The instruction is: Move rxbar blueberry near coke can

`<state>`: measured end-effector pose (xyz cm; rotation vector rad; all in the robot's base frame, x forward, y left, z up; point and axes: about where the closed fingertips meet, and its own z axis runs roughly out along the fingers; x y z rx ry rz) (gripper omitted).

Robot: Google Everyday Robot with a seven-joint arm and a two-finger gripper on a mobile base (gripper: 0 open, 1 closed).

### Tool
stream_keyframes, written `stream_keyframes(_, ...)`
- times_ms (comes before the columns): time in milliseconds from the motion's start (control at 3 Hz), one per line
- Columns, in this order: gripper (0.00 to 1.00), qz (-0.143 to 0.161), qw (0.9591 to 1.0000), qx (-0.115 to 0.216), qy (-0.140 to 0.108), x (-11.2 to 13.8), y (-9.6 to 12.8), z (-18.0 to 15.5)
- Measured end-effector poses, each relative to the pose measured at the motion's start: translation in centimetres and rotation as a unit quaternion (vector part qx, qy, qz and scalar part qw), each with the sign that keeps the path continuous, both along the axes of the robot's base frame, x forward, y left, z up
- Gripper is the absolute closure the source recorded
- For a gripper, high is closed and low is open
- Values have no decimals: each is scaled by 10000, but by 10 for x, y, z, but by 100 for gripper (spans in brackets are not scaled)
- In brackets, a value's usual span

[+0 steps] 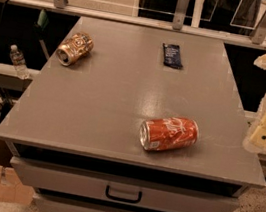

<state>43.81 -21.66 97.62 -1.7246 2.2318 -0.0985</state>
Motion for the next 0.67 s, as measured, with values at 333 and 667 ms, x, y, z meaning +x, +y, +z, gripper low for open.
stream_keyframes(333,0,0,10000,0,-1,0,0,0)
stream_keyframes(667,0,1,9999,109,-14,8,6,-1)
